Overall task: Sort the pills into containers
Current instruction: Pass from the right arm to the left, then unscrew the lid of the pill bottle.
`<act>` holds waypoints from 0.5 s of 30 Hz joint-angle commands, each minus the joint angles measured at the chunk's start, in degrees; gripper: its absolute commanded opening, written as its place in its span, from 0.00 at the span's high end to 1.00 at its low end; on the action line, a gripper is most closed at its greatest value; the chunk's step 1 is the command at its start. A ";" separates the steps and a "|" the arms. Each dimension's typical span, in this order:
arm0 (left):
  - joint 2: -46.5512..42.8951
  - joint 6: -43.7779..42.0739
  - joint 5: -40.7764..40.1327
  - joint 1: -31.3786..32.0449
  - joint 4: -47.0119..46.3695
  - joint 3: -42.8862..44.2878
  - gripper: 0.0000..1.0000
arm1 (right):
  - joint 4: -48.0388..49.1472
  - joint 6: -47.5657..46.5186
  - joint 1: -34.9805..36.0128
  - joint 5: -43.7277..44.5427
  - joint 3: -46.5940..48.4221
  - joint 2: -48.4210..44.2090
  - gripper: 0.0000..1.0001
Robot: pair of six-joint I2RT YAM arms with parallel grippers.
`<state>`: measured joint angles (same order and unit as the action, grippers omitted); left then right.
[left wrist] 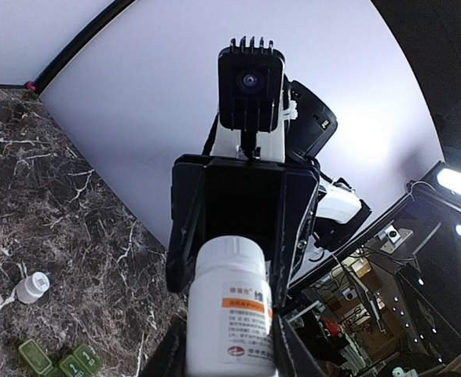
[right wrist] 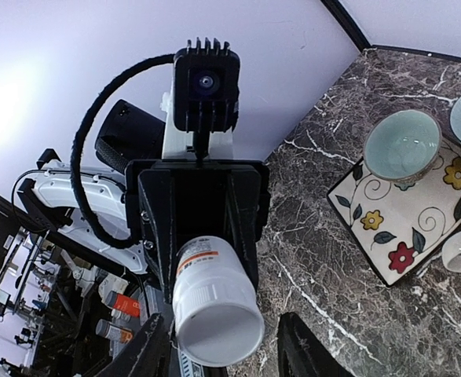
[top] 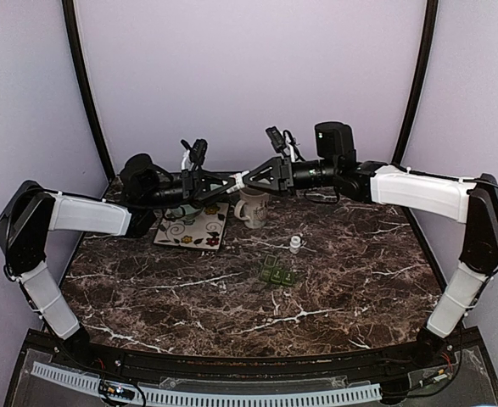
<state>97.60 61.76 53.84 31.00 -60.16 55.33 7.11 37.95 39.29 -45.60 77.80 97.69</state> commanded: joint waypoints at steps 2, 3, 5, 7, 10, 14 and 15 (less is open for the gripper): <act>-1.10 -2.86 1.37 -0.75 1.01 1.63 0.96 | -2.18 -2.47 -0.74 -0.33 -0.97 -3.21 0.50; -1.00 -2.80 1.50 -0.85 1.01 1.71 0.96 | -2.45 -2.59 -0.79 -0.31 -1.12 -3.35 0.49; -0.92 -2.93 1.72 -0.93 0.97 1.79 0.96 | -2.70 -2.75 -0.92 -0.46 -1.32 -3.60 0.48; -0.83 -2.99 1.96 -1.08 1.05 1.94 0.97 | -3.29 -2.92 -1.04 -0.53 -1.47 -3.92 0.46; -0.87 -3.70 2.59 -1.34 1.74 1.97 0.97 | -4.21 -3.23 -1.38 -0.37 -2.13 -4.95 0.43; -1.61 -6.78 3.41 -1.47 5.49 2.69 0.98 | -5.03 -2.12 -2.44 -0.47 -3.14 -5.90 0.42; -1.89 -8.10 3.56 -1.52 6.95 2.96 0.99 | -4.87 -1.26 -2.71 -0.72 -3.25 -5.87 0.42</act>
<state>97.62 58.39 55.53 30.00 -56.69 55.70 2.33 35.70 37.87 -45.63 75.57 93.97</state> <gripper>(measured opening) 0.321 0.577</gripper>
